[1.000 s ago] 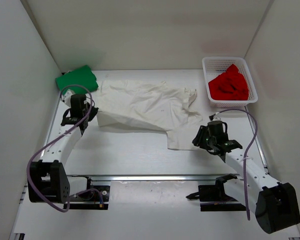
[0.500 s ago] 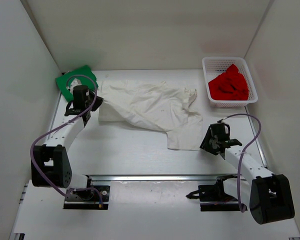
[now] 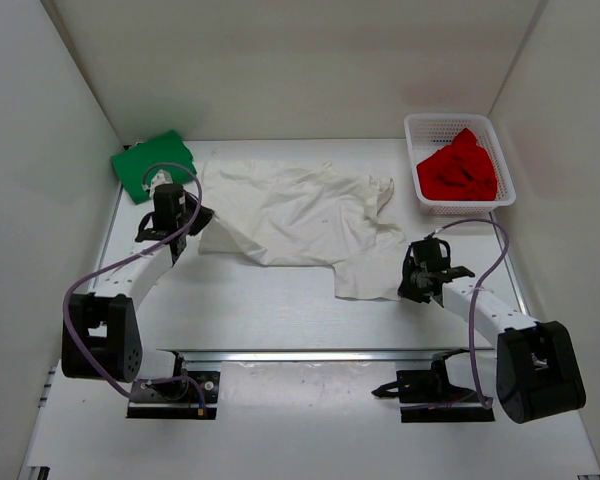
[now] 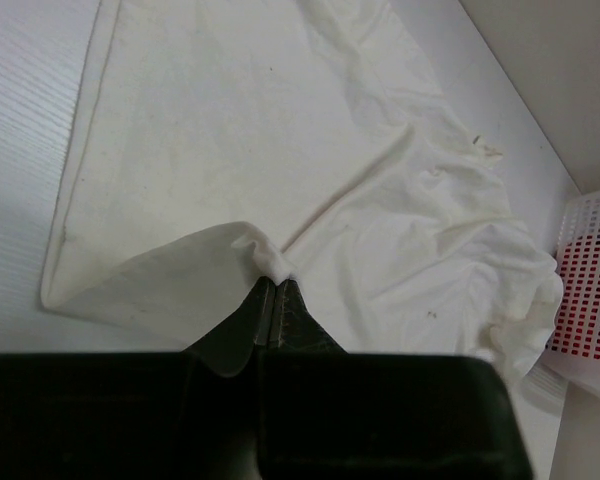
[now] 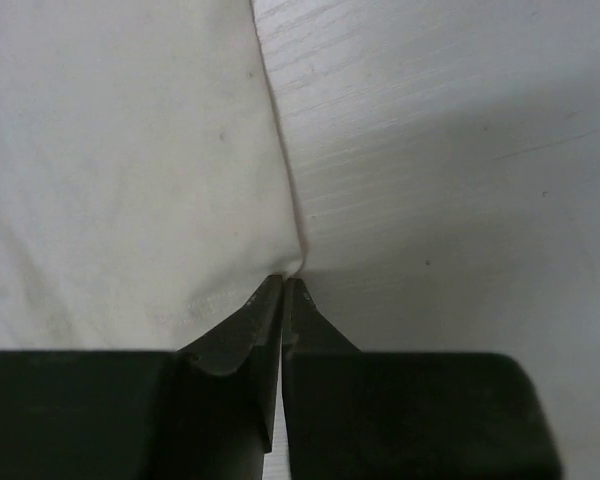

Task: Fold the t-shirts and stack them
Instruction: Flatten out the tshirt

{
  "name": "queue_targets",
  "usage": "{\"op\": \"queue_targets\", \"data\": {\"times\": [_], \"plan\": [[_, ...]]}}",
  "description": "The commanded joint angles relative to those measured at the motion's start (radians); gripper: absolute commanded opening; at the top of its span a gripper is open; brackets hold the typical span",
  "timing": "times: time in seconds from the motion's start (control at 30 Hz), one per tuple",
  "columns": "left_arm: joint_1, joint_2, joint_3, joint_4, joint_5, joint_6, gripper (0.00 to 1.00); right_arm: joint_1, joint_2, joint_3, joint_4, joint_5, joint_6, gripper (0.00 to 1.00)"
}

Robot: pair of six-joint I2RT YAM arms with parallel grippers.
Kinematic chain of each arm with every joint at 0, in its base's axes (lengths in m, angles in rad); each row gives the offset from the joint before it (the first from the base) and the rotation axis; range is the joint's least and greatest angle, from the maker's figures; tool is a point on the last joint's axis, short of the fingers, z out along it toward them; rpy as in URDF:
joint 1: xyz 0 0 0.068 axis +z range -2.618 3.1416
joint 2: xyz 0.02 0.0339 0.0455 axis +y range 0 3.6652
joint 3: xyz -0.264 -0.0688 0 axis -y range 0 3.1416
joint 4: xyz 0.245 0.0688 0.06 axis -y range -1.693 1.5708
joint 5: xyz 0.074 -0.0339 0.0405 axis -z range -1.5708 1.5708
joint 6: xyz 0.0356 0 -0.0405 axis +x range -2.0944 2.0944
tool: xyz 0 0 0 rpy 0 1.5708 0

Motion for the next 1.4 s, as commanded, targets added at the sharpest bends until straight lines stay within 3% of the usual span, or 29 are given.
{"op": "queue_targets", "data": {"times": [0.0, 0.1, 0.17, 0.27, 0.33, 0.37, 0.43, 0.53, 0.6, 0.63, 0.67, 0.7, 0.73, 0.77, 0.8, 0.83, 0.9, 0.93, 0.97, 1.03, 1.17, 1.23, 1.3, 1.37], "plan": [[-0.027, -0.048, 0.006, 0.011, -0.008, 0.041, 0.0, -0.026, 0.015, -0.026, -0.039, -0.074, -0.002, 0.0], [-0.04, -0.033, 0.048, -0.027, 0.007, 0.069, 0.0, -0.011, -0.063, 0.038, -0.034, -0.103, -0.008, 0.0], [-0.053, -0.021, 0.134, -0.085, 0.079, 0.101, 0.0, 0.018, -0.127, 0.152, -0.081, -0.033, -0.025, 0.0], [-0.117, -0.014, 0.425, -0.255, 0.043, 0.199, 0.0, 0.052, -0.189, 0.429, -0.19, 0.077, -0.086, 0.0], [-0.123, 0.004, 0.69, -0.346, 0.025, 0.249, 0.0, 0.056, -0.174, 0.7, -0.246, 0.128, -0.153, 0.0], [-0.084, 0.01, 0.743, -0.375, 0.077, 0.237, 0.0, 0.07, -0.163, 0.779, -0.282, 0.16, -0.191, 0.01], [0.005, 0.035, 0.96, -0.403, 0.186, 0.186, 0.0, 0.111, -0.094, 1.092, -0.324, 0.264, -0.245, 0.0], [0.122, 0.116, 1.279, -0.521, 0.269, 0.154, 0.0, 0.278, 0.048, 1.512, -0.407, 0.482, -0.389, 0.0], [0.177, 0.145, 1.415, -0.54, 0.297, 0.128, 0.0, 0.5, 0.179, 1.791, -0.395, 0.709, -0.574, 0.0], [0.196, 0.147, 1.426, -0.534, 0.309, 0.121, 0.0, 0.624, 0.198, 1.824, -0.316, 0.843, -0.65, 0.0], [0.197, 0.142, 1.443, -0.526, 0.318, 0.108, 0.0, 0.713, 0.211, 1.803, -0.208, 0.94, -0.849, 0.0], [0.208, 0.134, 1.432, -0.524, 0.318, 0.106, 0.0, 0.848, 0.201, 1.642, 0.16, 1.093, -1.192, 0.0], [0.196, 0.128, 1.419, -0.52, 0.305, 0.109, 0.0, 0.951, 0.155, 1.543, 0.748, 1.131, -1.402, 0.0], [0.202, 0.116, 1.381, -0.518, 0.291, 0.117, 0.0, 0.999, 0.161, 1.46, 0.993, 1.119, -1.791, 0.0], [0.194, 0.11, 1.336, -0.508, 0.291, 0.117, 0.0, 0.943, 0.19, 1.626, 0.878, 1.107, -1.675, 0.0], [0.199, 0.108, 1.313, -0.485, 0.306, 0.109, 0.0, 0.887, 0.251, 1.719, 0.502, 1.083, -1.511, 0.0], [0.182, 0.113, 1.236, -0.462, 0.303, 0.107, 0.0, 0.723, 0.216, 1.645, 0.316, 0.918, -1.216, 0.0], [0.164, 0.119, 1.219, -0.468, 0.262, 0.117, 0.0, 0.64, 0.239, 1.657, 0.185, 0.879, -1.179, 0.0], [0.15, 0.137, 1.192, -0.468, 0.239, 0.13, 0.0, 0.553, 0.285, 1.716, 0.073, 0.807, -1.01, 0.0], [0.121, 0.159, 1.152, -0.477, 0.207, 0.152, 0.0, 0.248, 0.317, 1.711, -0.199, 0.372, -0.687, 0.0], [0.096, 0.225, 1.015, -0.463, 0.142, 0.203, 0.0, 0.021, 0.502, 1.698, -0.307, 0.026, -0.552, 0.0], [0.064, 0.31, 0.981, -0.436, 0.127, 0.207, 0.0, -0.011, 0.592, 1.771, -0.31, -0.049, -0.561, 0.0], [0.065, 0.413, 1.059, -0.472, 0.124, 0.207, 0.0, -0.051, 0.752, 1.92, -0.322, -0.077, -0.549, 0.0], [0.062, 0.542, 1.241, -0.545, 0.165, 0.2, 0.0, -0.097, 0.802, 1.988, -0.268, -0.163, -0.499, 0.0]]}}
